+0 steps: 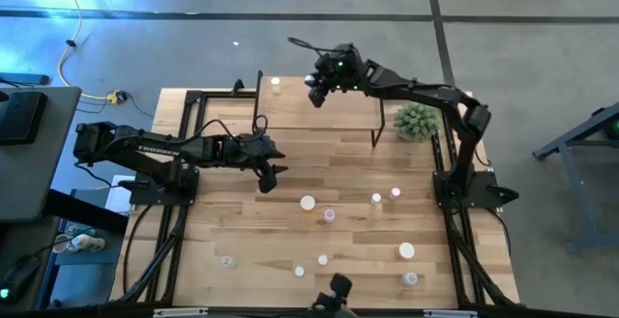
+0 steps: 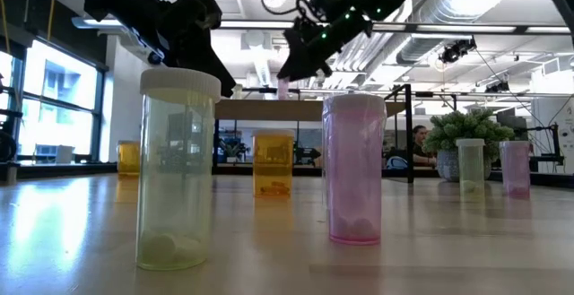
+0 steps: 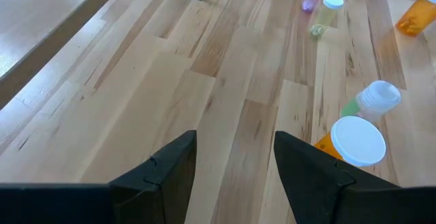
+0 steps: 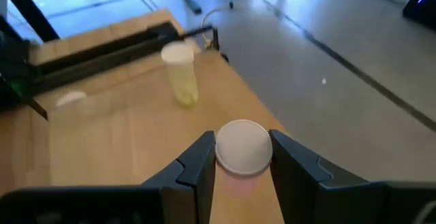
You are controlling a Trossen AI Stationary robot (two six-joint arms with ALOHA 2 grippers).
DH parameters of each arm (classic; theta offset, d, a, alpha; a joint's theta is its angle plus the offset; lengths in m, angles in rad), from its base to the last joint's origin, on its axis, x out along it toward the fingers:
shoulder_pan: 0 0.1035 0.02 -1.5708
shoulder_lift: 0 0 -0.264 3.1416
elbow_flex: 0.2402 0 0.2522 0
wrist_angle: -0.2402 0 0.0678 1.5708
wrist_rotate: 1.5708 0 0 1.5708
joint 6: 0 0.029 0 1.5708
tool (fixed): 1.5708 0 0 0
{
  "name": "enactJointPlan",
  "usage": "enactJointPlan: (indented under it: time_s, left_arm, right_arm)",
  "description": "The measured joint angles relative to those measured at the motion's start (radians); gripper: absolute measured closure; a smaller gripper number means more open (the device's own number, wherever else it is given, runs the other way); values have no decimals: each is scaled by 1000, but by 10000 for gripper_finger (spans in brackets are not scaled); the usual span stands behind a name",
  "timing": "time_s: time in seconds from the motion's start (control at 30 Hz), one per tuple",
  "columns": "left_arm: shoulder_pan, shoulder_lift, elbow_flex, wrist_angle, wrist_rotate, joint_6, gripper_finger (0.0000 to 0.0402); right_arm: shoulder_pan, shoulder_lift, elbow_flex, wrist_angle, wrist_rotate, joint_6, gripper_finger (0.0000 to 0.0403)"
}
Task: Pick and place medicine bottles onto shelf by color
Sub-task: Put the left pink pill bottle on the shelf
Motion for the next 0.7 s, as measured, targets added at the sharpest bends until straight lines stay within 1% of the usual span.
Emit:
enactJointPlan:
  time_s: [0.17,0.47,0.7]
  left_arm:
    - [0,0,0,0,0,0,216]
    - [0,0,0,0,0,0,216]
    - [0,0,0,0,0,-1,216]
  right_arm:
    - [21,30,0,34,2,-45,295]
    - [21,33,0,49,8,-124,295]
    - [22,42,0,38,2,-126,295]
